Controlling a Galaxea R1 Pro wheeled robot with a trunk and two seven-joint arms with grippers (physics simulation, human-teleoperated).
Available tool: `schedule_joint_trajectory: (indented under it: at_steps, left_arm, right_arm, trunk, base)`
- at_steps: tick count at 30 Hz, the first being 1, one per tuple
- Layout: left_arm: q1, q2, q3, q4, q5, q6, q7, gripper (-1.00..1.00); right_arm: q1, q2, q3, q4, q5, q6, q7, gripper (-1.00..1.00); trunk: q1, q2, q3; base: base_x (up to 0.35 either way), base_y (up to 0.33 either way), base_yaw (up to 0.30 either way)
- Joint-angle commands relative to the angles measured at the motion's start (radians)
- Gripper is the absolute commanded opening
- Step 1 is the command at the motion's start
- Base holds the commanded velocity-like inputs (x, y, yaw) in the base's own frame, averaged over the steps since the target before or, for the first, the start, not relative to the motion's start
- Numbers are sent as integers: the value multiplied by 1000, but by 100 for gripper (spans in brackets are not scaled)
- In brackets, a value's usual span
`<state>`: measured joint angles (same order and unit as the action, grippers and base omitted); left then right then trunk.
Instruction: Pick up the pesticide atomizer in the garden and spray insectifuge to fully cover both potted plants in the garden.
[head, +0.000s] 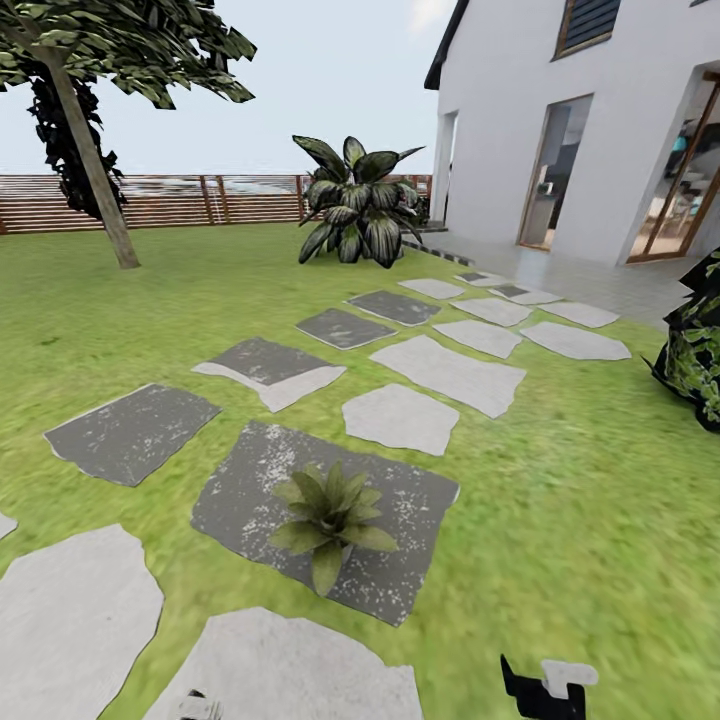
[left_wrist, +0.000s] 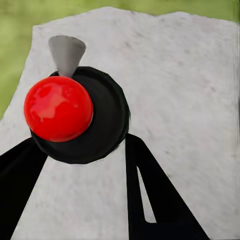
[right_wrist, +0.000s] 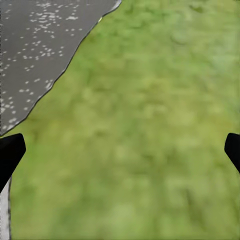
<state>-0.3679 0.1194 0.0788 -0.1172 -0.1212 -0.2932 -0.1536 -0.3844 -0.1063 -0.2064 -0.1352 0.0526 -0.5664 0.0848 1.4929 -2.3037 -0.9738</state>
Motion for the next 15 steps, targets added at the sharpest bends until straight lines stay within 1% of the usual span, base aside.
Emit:
schedule_joint_trajectory:
  at_steps: [1,3,4,5,6,7,8,9,10,11,12,13,15]
  left_arm:
    - [-4,0,-10,-4,-33,-1,-3,-100]
    - [-8,0,-53,-7,-84,3,-15,-100]
    - [-10,1,-81,-8,-114,4,-33,-100]
    - [-13,2,-113,-9,-156,7,-80,-100]
    - [-20,3,-127,-10,-178,8,-121,-100]
    - [-36,5,-140,-11,-203,10,-191,-100]
    - [-50,7,-145,-11,-218,13,-239,-100]
    - [-75,14,-150,-11,-244,21,-311,-100]
    - [-94,20,-151,-11,-267,31,-357,-100]
    - [-124,27,-153,-12,-312,50,-419,-100]
    - [-190,31,-153,-12,-430,101,-510,-100]
    - [-214,30,-152,-12,-478,123,-532,-100]
    - [-241,23,-153,-12,-538,158,-551,-100]
  right_arm:
    - [-1,0,-4,-3,10,-2,7,100]
    - [-1,-3,23,-12,37,-2,9,100]
    - [-2,-5,50,-23,64,-1,9,100]
    - [-2,-8,97,-53,119,-1,10,100]
    - [-2,-10,123,-79,158,0,10,100]
    - [-2,-11,152,-118,215,4,10,100]
    - [-2,-11,163,-140,253,9,11,100]
    - [-2,-10,173,-168,312,24,13,100]
    - [-2,-8,177,-185,353,41,18,100]
    - [-2,-5,181,-205,417,81,42,100]
    - [-24,1,184,-230,531,172,181,100]
    - [-40,3,185,-248,554,191,258,100]
    - [-61,11,185,-275,569,203,362,100]
  trunk:
    - [0,0,-1]
    - [0,0,-1]
    - [0,0,-1]
    - [0,0,-1]
    - [0,0,-1]
    - [0,0,-1]
    - [0,0,-1]
    - [0,0,-1]
    - [0,0,-1]
    - [0,0,-1]
    - [0,0,-1]
    - [0,0,-1]
    - [0,0,-1]
  base:
    - [5,0,-1]
    - [2,0,0]
    - [1,0,0]
    - [0,0,0]
    - [0,0,0]
    - [0,0,0]
    - [0,0,0]
    - [0,0,0]
    - [0,0,0]
    - [0,0,0]
    - [0,0,0]
    - [0,0,0]
    - [0,0,0]
